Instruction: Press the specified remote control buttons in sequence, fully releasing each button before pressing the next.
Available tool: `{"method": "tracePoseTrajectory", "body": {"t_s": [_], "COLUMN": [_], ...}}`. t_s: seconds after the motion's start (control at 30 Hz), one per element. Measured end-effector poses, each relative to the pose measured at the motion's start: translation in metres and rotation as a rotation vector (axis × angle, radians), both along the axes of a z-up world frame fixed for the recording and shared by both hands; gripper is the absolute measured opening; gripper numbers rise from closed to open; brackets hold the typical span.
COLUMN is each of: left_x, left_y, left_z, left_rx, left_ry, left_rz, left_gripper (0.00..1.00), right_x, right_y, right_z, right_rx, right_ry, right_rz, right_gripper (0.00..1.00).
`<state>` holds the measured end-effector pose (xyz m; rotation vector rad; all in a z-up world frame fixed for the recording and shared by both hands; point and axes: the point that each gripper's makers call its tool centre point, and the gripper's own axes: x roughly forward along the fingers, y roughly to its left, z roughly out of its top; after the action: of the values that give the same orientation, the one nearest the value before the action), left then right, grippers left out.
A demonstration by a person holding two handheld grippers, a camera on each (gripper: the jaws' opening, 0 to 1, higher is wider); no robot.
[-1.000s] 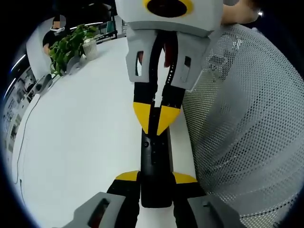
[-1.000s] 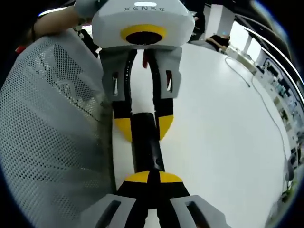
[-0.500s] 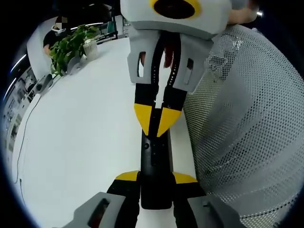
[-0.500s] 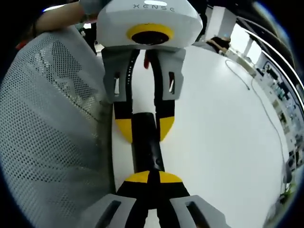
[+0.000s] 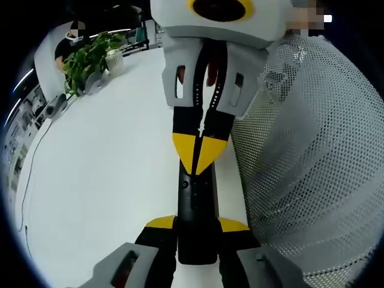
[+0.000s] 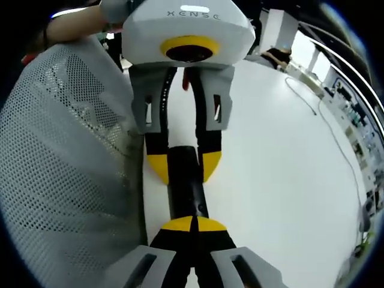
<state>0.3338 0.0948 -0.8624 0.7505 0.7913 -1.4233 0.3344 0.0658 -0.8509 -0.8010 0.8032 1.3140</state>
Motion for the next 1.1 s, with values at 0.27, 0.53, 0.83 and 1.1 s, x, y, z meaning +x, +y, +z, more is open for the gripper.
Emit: {"method": "tracePoseTrajectory", "body": {"t_s": [0.27, 0.53, 0.83, 1.1], "left_x": [0.000, 0.000, 0.000, 0.000], "left_y": [0.000, 0.000, 0.000, 0.000], "left_z": [0.000, 0.000, 0.000, 0.000], "left_rx": [0.001, 0.000, 0.002, 0.009], "left_ry": [-0.001, 0.000, 0.001, 0.001], "left_rz": [0.000, 0.004, 0.008, 0.003], "left_gripper": [0.25, 0.25, 0.25, 0.25], "right_x": [0.000, 0.002, 0.000, 0.000], "right_y": [0.000, -0.003, -0.013, -0.012], "right_z": [-0.002, 0.000, -0.002, -0.003], "right_rx": [-0.010, 0.030, -0.011, -0.041], "right_ry": [-0.015, 0.066, 0.045, 0.004], "right_rz": [0.014, -0.066, -0.048, -0.003], "right_gripper": [0.00, 0.00, 0.00, 0.00]}}
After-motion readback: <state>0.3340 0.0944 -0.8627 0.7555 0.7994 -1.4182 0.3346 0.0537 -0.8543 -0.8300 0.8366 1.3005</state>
